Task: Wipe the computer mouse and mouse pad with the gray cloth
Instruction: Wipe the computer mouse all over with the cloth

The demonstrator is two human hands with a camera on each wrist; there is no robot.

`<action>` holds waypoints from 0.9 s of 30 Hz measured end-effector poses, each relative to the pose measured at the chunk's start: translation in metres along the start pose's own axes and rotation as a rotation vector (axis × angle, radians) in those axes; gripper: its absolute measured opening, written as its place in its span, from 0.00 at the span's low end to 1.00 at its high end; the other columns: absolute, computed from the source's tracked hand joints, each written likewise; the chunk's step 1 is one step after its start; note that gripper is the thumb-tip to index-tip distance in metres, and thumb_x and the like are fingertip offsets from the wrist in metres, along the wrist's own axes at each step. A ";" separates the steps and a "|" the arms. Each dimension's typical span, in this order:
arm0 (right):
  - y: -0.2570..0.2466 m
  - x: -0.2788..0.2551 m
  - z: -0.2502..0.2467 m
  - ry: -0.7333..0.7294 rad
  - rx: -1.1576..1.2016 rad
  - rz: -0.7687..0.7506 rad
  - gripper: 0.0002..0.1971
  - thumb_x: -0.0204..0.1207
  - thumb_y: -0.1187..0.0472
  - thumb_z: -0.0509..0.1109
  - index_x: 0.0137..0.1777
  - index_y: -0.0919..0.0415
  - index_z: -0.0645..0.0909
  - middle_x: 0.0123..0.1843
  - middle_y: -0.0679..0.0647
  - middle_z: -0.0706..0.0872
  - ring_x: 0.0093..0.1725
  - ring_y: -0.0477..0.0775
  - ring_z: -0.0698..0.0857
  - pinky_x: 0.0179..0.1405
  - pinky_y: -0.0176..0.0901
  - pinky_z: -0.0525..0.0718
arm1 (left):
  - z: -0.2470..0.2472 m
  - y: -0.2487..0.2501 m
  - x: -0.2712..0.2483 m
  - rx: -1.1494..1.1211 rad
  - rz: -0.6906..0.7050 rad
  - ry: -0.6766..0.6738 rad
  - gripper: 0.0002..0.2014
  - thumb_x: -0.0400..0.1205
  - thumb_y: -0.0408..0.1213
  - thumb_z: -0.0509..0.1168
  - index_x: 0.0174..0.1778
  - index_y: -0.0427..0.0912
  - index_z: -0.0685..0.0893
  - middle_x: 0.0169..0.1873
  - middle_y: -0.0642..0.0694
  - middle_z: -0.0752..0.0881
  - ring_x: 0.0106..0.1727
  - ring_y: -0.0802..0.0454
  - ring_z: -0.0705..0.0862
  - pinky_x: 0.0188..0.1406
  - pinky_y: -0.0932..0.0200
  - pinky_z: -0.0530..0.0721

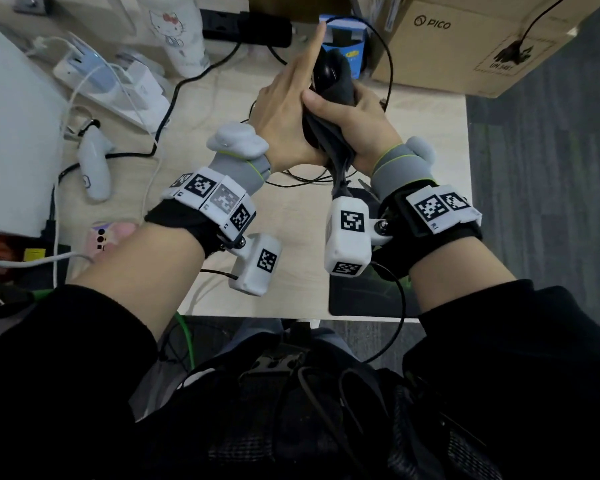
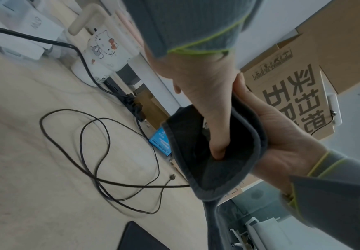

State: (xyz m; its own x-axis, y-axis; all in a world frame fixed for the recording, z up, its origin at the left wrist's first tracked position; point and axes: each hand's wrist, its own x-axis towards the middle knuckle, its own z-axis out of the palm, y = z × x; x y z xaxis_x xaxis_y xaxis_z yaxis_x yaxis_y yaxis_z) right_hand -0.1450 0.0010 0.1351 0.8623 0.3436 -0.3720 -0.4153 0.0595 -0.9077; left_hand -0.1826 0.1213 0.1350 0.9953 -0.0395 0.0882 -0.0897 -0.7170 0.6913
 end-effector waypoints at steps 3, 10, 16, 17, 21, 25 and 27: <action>-0.005 -0.001 0.006 0.053 -0.015 -0.013 0.26 0.68 0.66 0.78 0.66 0.72 0.77 0.56 0.67 0.88 0.55 0.63 0.89 0.56 0.52 0.89 | -0.002 0.000 -0.002 -0.089 -0.002 0.040 0.57 0.58 0.49 0.77 0.82 0.42 0.57 0.76 0.46 0.71 0.74 0.47 0.74 0.67 0.46 0.79; -0.008 0.011 0.013 0.107 -0.007 0.110 0.33 0.59 0.42 0.81 0.59 0.63 0.84 0.51 0.60 0.91 0.49 0.58 0.92 0.48 0.47 0.90 | -0.007 0.002 -0.003 -0.095 -0.016 -0.009 0.56 0.55 0.51 0.78 0.79 0.44 0.60 0.74 0.51 0.72 0.72 0.49 0.77 0.67 0.50 0.79; -0.016 0.024 0.004 0.035 -0.035 0.208 0.35 0.50 0.30 0.79 0.48 0.59 0.86 0.43 0.57 0.87 0.45 0.59 0.89 0.57 0.56 0.88 | -0.004 0.000 -0.006 -0.088 -0.021 -0.072 0.62 0.52 0.55 0.72 0.82 0.41 0.53 0.78 0.47 0.66 0.78 0.50 0.69 0.74 0.52 0.73; -0.017 0.024 0.002 0.038 -0.053 0.217 0.35 0.52 0.30 0.78 0.47 0.60 0.86 0.42 0.57 0.87 0.44 0.58 0.88 0.56 0.55 0.89 | -0.004 -0.001 -0.006 -0.089 -0.017 -0.069 0.62 0.52 0.54 0.73 0.82 0.41 0.52 0.79 0.47 0.65 0.78 0.50 0.68 0.75 0.53 0.72; -0.014 0.025 -0.006 0.121 -0.096 0.249 0.44 0.47 0.28 0.78 0.55 0.62 0.87 0.50 0.59 0.92 0.51 0.60 0.91 0.54 0.55 0.89 | -0.002 -0.003 -0.005 -0.132 0.014 -0.075 0.65 0.53 0.50 0.81 0.83 0.44 0.51 0.81 0.49 0.63 0.80 0.53 0.65 0.74 0.65 0.68; -0.011 0.021 -0.015 0.244 -0.063 0.198 0.35 0.63 0.35 0.76 0.57 0.65 0.85 0.49 0.62 0.92 0.49 0.61 0.92 0.52 0.57 0.90 | -0.002 -0.005 -0.004 -0.144 0.027 -0.106 0.64 0.53 0.49 0.81 0.83 0.48 0.52 0.78 0.49 0.68 0.78 0.50 0.70 0.75 0.55 0.73; -0.010 0.020 -0.016 0.164 0.033 0.217 0.32 0.68 0.37 0.73 0.58 0.66 0.84 0.47 0.60 0.91 0.48 0.61 0.91 0.48 0.54 0.90 | -0.002 -0.004 -0.002 -0.142 0.046 -0.108 0.63 0.53 0.48 0.81 0.82 0.47 0.53 0.78 0.50 0.69 0.77 0.52 0.71 0.75 0.56 0.73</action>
State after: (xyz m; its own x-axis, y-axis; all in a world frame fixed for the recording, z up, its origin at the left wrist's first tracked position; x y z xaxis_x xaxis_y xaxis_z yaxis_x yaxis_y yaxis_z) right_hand -0.1189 -0.0076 0.1339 0.7866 0.1954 -0.5858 -0.6022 0.0326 -0.7977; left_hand -0.1847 0.1256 0.1328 0.9875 -0.1500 0.0493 -0.1314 -0.6076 0.7833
